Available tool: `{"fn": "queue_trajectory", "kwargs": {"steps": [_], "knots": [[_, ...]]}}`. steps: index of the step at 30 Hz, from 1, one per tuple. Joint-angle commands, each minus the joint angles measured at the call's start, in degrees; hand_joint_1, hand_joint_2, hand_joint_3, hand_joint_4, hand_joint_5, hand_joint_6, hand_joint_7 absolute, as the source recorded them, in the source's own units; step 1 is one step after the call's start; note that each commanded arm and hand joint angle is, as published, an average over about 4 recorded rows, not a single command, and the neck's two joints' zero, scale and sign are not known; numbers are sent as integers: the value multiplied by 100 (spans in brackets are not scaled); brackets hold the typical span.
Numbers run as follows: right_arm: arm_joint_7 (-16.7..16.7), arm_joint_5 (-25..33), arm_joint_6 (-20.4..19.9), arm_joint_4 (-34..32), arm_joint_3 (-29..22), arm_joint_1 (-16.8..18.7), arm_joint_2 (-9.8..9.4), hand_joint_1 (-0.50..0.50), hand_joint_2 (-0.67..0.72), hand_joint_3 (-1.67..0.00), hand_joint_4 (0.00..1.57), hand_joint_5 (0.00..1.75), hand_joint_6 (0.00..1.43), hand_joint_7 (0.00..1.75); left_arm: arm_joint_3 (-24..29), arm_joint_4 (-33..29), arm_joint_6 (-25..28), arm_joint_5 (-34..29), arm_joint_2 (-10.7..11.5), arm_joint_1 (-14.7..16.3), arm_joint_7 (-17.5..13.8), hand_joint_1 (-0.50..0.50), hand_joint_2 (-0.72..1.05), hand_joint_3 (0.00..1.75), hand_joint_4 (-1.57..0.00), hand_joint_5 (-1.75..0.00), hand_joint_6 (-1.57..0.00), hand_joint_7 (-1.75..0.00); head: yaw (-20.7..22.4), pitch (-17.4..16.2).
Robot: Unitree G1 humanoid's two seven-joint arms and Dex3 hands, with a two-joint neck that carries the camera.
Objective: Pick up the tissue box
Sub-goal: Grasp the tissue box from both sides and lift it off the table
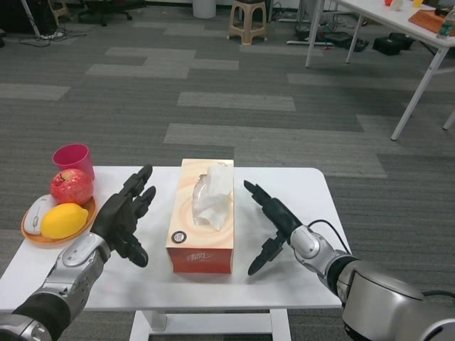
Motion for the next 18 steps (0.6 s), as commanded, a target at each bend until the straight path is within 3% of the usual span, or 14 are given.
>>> {"fn": "queue_trajectory", "kwargs": {"steps": [1, 18], "knots": [[-14, 3, 13, 42, 69, -107, -15, -46, -3, -8, 0, 0, 0, 7, -186, 174, 58, 51, -60, -166, -43, 50, -55, 0, 0, -10, 0, 0, -36, -23], [-83, 10, 29, 40, 658, -303, 156, -46, -3, -8, 3, 0, 0, 7, -1508, 486, 345, 68, -212, -581, -140, 50, -55, 0, 0, -10, 0, 0, -106, -32]]}}
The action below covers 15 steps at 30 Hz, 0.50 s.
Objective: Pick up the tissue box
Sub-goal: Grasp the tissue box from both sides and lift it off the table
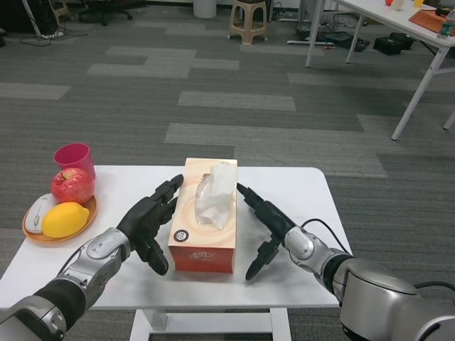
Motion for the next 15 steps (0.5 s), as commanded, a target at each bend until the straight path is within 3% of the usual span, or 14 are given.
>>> {"fn": "queue_trajectory", "kwargs": {"steps": [1, 15], "knots": [[-26, -5, 14, -15, 134, -190, 73, -46, -3, -8, 3, 0, 0, 7, -282, 60, 205, 54, -63, -35, -99, 50, -55, 0, 0, -10, 0, 0, 3, -6], [-97, -3, 11, -19, 246, -207, 128, -46, 1, -8, 3, 0, 0, 7, -644, 60, 319, -23, -83, -101, -213, 50, -55, 0, 0, -10, 0, 0, 63, -26]]}}
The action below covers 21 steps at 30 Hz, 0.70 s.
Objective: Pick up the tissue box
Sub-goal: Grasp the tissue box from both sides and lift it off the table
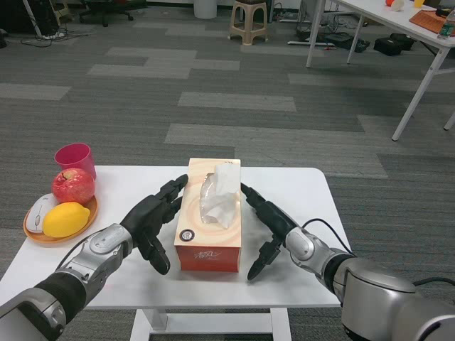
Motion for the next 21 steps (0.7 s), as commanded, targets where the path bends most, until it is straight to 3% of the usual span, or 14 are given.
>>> {"fn": "queue_trajectory", "kwargs": {"steps": [1, 11, 21], "knots": [[30, -35, -26, -63, 11, -190, 119, -46, 3, -8, 3, 0, 0, 7, -263, 43, 169, 43, -133, 85, -219, 50, -55, 0, 0, -10, 0, 0, 6, 3], [-14, -44, -44, -107, -186, -190, 163, -46, 8, -8, 11, 0, 0, 7, -104, 52, -152, -300, -317, 186, -78, 50, -55, 0, 0, -10, 0, 0, 32, 14], [-86, -44, -59, -12, -444, -122, 332, -46, 9, -8, 22, 0, 0, 7, -93, 114, -156, -588, -456, 243, 155, 50, -55, 0, 0, -10, 0, 0, 50, 16]]}}
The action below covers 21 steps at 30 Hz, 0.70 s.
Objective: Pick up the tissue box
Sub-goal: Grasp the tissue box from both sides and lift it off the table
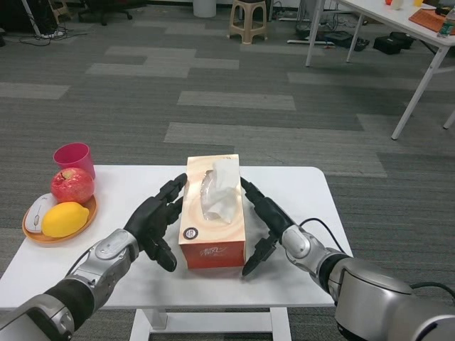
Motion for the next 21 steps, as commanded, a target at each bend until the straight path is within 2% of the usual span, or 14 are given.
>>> {"fn": "queue_trajectory", "kwargs": {"steps": [1, 8, 11, 15, 21], "knots": [[-11, -39, -75, -38, -34, -116, 153, -46, 9, -8, 23, 0, 0, 7, -134, 74, 59, 9, -198, 88, -25, 50, -55, 0, 0, -10, 0, 0, 5, -1], [-11, -39, -86, -38, -50, -107, 161, -46, 9, -8, 31, 0, 0, 7, -116, 129, 59, -120, -209, 88, 74, 50, -55, 0, 0, -10, 0, 0, 4, 0], [-11, -39, -88, -38, -56, -103, 161, -46, 1, -8, 39, 7, 0, 7, -112, 142, 59, -127, -211, 88, 92, 50, -55, 0, 0, -10, 0, 0, 4, 0], [-11, -39, -88, -43, -56, -98, 157, -44, -7, -8, 49, 10, 0, 7, -125, 149, 59, -197, -211, 88, 94, 50, -37, 0, 0, -10, 0, 0, 15, -21], [-11, -39, -88, -52, -65, -67, 140, -42, -18, -10, 56, 22, 0, 9, -134, 149, 59, -219, -211, 84, 94, 50, -37, 0, 0, -21, 0, 0, 6, -17]]}}
